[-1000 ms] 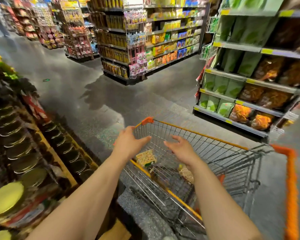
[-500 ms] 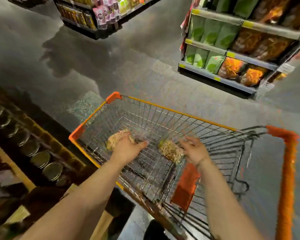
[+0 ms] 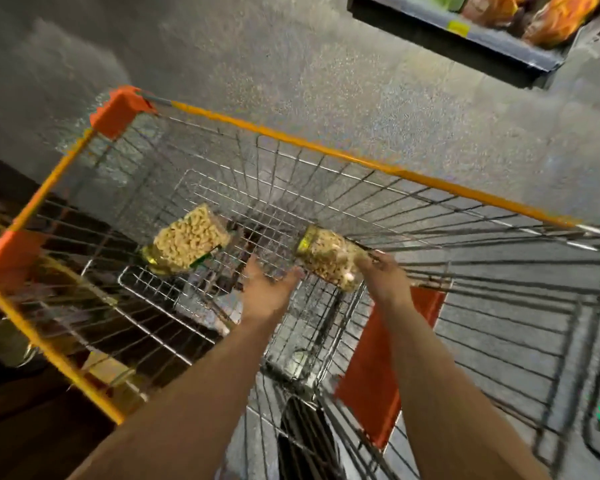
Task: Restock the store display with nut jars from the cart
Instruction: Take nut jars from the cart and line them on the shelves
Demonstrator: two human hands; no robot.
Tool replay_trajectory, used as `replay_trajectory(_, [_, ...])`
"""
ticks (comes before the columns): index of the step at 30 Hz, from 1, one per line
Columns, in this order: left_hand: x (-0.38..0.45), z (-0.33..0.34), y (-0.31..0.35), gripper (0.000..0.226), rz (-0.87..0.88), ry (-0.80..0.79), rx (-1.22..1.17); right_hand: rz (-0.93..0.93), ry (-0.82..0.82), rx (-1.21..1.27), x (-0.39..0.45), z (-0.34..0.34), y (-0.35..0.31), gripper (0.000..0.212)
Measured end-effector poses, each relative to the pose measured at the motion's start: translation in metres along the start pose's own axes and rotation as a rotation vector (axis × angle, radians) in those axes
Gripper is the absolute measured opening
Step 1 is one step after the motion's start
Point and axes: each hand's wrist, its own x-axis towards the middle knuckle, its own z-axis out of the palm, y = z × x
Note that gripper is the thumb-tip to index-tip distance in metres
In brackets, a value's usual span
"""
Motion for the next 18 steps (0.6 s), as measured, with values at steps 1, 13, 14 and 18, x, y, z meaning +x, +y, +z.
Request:
replay_trajectory(1, [0.012, 0.011, -0.002, 0.119, -0.046, -0.007, -0.024, -0.001, 0.001, -0.034, 0.014, 0.007, 0.002, 0.061])
replay_trajectory(13, [0.116, 0.079, -0.029, 0.118, -0.137, -0.035, -0.045, 0.009, 0.079, -0.127, 0.131, 0.048, 0.028, 0.051])
replay_trajectory(14, [0.122, 0.083, -0.033, 0.119, -0.133, -0.019, -0.074, -0.018, 0.087, -0.161, 0.136, 0.049, 0.031, 0.051])
replay_trajectory(18, [0.137, 0.098, -0.046, 0.133, -0.138, -0.026, -0.207, -0.051, 0.007, -0.299, 0.148, 0.053, 0.037, 0.059])
